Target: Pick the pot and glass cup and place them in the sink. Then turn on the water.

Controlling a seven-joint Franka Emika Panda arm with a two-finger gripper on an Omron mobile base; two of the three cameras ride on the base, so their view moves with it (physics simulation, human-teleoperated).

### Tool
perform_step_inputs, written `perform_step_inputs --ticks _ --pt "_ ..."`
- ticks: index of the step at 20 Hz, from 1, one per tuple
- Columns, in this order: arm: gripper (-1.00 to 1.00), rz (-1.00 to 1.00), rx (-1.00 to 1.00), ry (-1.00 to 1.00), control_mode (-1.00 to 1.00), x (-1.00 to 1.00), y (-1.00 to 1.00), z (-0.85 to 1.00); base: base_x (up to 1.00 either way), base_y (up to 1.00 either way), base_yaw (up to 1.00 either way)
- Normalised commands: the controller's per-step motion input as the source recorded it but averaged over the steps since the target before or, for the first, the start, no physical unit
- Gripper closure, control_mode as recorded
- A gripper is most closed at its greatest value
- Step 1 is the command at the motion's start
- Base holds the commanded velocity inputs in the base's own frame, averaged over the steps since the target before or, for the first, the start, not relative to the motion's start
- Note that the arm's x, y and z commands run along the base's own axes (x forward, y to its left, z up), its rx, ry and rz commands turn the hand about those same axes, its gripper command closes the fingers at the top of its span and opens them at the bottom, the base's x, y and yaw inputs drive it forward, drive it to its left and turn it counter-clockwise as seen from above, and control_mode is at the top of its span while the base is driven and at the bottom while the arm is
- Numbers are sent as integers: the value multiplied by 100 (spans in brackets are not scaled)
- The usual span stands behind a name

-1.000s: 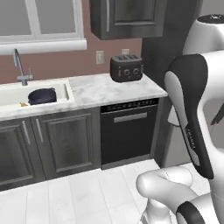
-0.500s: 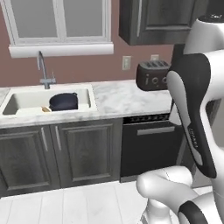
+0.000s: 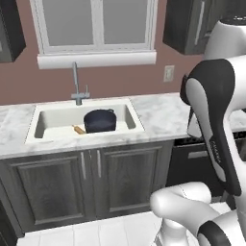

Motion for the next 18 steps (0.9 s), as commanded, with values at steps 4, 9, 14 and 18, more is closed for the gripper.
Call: perform_step_inputs --ticks 4,9,14,18 --pt "100 0 0 0 100 0 0 0 42 100 -10" --pt "100 0 0 0 100 0 0 0 46 41 -14" --pt "100 0 0 0 100 0 0 0 35 -1 -24" --pt "100 0 0 0 100 0 0 0 28 -1 -28"
